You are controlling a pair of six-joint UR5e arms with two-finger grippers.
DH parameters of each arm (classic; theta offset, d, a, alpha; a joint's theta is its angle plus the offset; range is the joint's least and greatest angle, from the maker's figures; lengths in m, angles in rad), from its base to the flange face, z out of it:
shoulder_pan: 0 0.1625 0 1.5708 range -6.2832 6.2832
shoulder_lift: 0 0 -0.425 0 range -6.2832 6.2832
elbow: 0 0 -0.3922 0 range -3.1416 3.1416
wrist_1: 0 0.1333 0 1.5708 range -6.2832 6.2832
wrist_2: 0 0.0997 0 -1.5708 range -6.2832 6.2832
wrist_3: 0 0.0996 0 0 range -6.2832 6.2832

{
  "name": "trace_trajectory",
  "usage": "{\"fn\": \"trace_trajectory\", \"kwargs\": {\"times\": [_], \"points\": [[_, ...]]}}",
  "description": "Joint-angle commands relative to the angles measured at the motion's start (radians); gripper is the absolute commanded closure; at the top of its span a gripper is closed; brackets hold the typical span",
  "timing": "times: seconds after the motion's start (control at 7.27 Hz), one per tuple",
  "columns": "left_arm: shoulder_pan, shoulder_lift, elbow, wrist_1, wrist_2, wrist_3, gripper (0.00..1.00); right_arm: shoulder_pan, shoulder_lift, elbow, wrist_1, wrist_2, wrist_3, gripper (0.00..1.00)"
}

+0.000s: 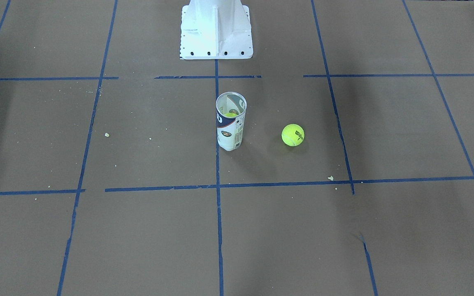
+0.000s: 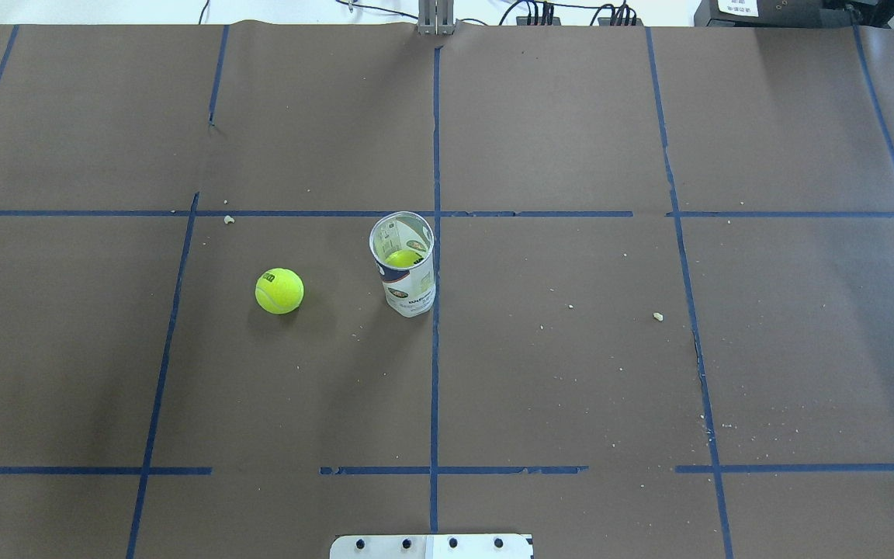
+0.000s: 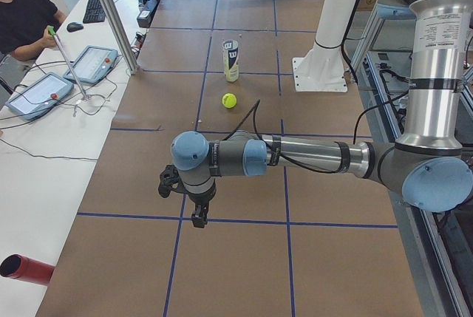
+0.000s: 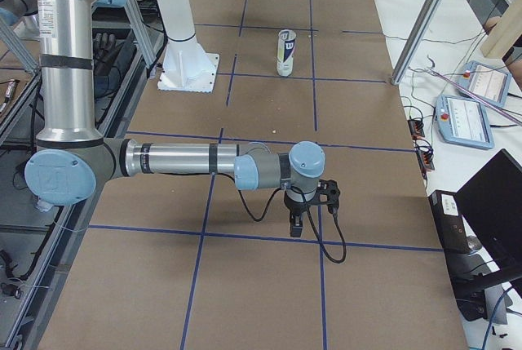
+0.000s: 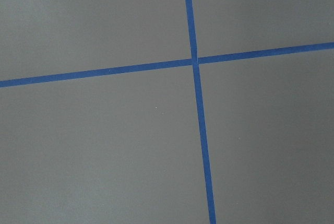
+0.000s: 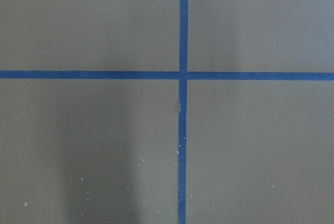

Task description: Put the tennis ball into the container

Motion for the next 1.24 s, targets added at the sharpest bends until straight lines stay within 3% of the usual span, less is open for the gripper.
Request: {"fn": "trace_trajectory", "kwargs": {"times": [0.0, 0.41, 0.83, 1.1], "points": [[0.002, -0.003, 0.005, -0.005, 0.002, -0.006, 0.0, 0.001, 0.0, 0.0, 0.0, 0.0, 0.0, 0.0], [0.003, -0.066, -0.035, -0.078, 0.0, -0.082, 0.0, 0.001, 0.0, 0.0, 0.0, 0.0, 0.0, 0.0], [0.245, -0.109, -0.312, -0.079, 0.0, -0.546, 0.0, 0.001, 0.0, 0.0, 0.0, 0.0, 0.0, 0.0], [0.442, -0.196, -0.404, -0.085, 0.009, -0.894, 0.0, 0.001, 0.0, 0.0, 0.0, 0.0, 0.0, 0.0]]}}
